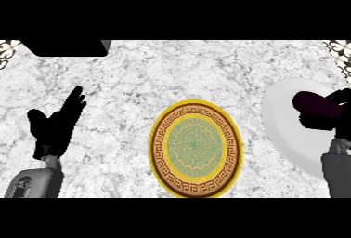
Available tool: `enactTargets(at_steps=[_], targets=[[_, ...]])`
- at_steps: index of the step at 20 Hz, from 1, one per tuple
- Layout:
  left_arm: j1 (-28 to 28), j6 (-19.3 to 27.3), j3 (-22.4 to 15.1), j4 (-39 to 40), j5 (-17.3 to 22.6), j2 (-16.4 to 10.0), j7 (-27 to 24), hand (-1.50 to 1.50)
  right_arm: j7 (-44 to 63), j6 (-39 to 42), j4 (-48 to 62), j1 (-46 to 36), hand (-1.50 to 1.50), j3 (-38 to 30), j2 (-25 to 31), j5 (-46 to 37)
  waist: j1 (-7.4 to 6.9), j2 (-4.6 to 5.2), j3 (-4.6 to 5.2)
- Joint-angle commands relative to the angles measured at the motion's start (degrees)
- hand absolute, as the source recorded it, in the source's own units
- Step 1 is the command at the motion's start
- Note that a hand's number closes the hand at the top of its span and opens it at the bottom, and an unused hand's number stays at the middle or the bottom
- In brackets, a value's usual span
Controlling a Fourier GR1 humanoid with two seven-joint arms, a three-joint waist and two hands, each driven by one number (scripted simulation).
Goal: Pick the eggplant from the plate and place it in the plate
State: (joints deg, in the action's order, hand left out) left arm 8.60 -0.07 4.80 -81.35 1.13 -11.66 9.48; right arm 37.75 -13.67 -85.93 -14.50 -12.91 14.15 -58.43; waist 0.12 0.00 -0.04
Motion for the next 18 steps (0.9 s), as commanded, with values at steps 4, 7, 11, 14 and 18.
enactTargets(at_steps=[4, 7, 11, 14, 18], targets=[[0.83, -0.47, 0.83, 1.29, 0.23, 0.22, -0.75, 0.0, -14.75, 2.13, 11.07, 0.38, -1.5, -5.58, 4.19, 13.67, -0.27, 0.11, 0.0], [2.09, -2.08, 2.55, 3.3, 0.83, -1.49, -1.43, 0.0, -17.1, -1.0, 5.31, 1.77, -1.5, -4.39, 2.94, 13.13, -0.02, 0.01, 0.04], [5.1, 0.61, 0.93, 5.5, -1.27, 0.72, -1.66, 0.0, -25.74, -5.39, 2.44, -0.51, -1.5, -5.7, 3.92, 16.92, 0.48, 0.12, 0.01], [1.82, -0.11, 0.81, 1.37, -0.19, 0.5, 0.92, 0.0, -29.06, -6.11, -4.71, -0.57, -1.5, -4.91, -0.16, 23.1, 0.27, -0.21, -0.02], [-1.14, -2.17, 1.72, -0.02, 1.31, -0.33, -0.42, 0.0, -22.0, -4.02, -13.63, -0.22, -1.5, -6.79, -2.11, 27.96, 0.22, -0.23, 0.06]])
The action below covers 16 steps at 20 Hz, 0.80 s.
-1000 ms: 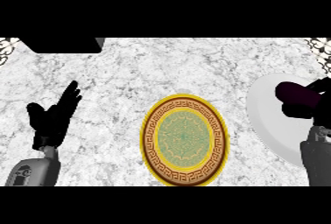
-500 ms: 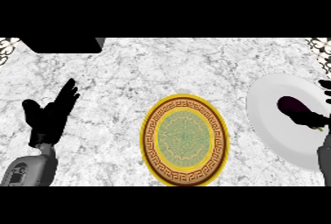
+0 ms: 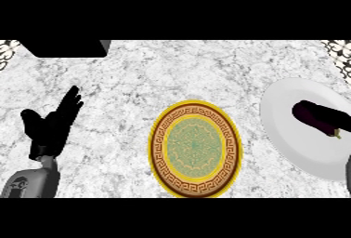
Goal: Pick the eggplant from the plate and place it in the plate
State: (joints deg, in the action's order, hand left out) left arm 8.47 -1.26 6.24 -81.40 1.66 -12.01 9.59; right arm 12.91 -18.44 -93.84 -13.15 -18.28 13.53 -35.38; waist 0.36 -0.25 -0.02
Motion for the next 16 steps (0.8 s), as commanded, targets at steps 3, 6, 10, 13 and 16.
enactTargets(at_steps=[3, 6, 10, 13, 16], targets=[[-1.91, 1.08, -0.75, 1.18, -1.93, 1.2, -3.67, 0.0, 7.53, 2.61, -9.15, 0.97, -1.5, -1.9, -5.52, 10.5, 0.27, 0.0, 0.05], [2.34, 0.95, 0.19, -1.5, -0.34, 0.01, 2.69, 0.0, 7.17, 6.48, -9.97, 3.37, -1.5, -4.84, -5.2, 19.06, 0.34, 0.03, -0.02], [0.95, 1.07, -0.25, 2.76, -1.49, 1.95, -2.46, 0.0, 2.15, 11.38, -10.34, 7.81, -1.5, -10.06, -1.14, 27.57, 0.01, 0.2, 0.01], [1.84, -2.95, 2.73, 2.53, 0.97, -2.08, -0.15, 0.0, -3.77, 10.5, -8.68, 10.45, -1.5, -10.55, -2.13, 27.85, -0.16, 0.22, 0.01], [2.91, 1.67, -0.7, 1.35, -2.9, 1.81, 1.61, 0.0, -5.67, 12.59, -11.64, 15.71, -1.5, -12.24, -2.79, 30.22, -0.02, 0.21, 0.01]])
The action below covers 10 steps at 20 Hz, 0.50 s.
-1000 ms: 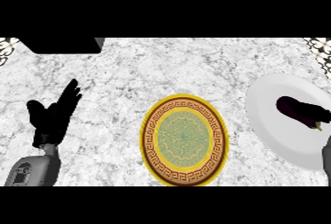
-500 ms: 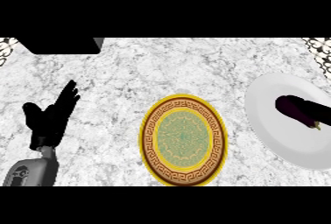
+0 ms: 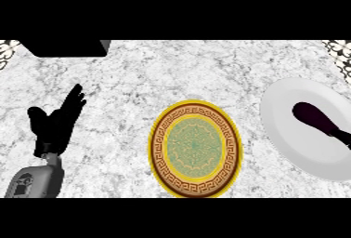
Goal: Pick the eggplant from the plate and place it in the plate
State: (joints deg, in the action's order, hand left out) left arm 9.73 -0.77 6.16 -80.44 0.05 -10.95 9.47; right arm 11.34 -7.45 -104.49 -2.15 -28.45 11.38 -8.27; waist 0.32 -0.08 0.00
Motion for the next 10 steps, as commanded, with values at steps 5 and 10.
enactTargets(at_steps=[5, 10], targets=[[1.73, -0.65, 0.86, 2.69, -0.69, 0.12, -1.14, 0.0, -6.38, 3.13, 5.54, 2.99, -1.5, -5.72, 3.61, 5.35, -0.11, 0.09, 0.0], [0.1, 0.6, 0.84, -1.26, -1.0, 1.05, 1.08, 0.0, -7.38, 4.25, 2.49, 7.12, -1.5, -6.78, 2.4, 5.58, -0.16, 0.06, 0.0]])
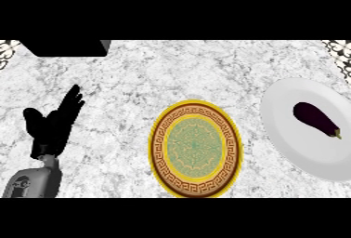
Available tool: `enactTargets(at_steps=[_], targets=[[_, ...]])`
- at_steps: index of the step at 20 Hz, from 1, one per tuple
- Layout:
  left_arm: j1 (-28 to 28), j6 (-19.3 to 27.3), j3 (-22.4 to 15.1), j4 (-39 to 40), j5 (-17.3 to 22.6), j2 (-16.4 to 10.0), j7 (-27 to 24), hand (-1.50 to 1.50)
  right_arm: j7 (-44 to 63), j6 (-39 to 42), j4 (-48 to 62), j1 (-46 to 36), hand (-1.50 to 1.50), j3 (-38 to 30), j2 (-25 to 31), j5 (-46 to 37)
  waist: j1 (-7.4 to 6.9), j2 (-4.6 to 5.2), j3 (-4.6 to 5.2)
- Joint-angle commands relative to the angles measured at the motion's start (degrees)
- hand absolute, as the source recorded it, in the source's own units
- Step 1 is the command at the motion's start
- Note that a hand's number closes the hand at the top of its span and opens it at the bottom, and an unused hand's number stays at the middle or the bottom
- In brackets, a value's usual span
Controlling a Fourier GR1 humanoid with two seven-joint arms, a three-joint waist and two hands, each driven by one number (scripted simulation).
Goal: Pick the eggplant from the plate and place it in the plate
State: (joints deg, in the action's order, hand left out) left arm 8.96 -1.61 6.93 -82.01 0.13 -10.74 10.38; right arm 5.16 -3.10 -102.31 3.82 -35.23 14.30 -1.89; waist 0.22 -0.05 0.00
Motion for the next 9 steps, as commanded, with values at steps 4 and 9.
enactTargets(at_steps=[4, 9], targets=[[-0.82, 0.59, -0.66, -1.31, -0.79, 1.43, 0.56, 0.0, -3.84, 2.97, 6.18, 1.97, -1.5, -4.52, 2.98, 1.86, -0.13, 0.02, -0.01], [-0.29, -2.05, 1.93, 1.83, 0.6, -0.77, -1.84, 0.0, -5.08, 5.69, 4.95, 5.95, -1.5, -6.23, 2.3, 2.66, 0.0, 0.03, 0.0]])
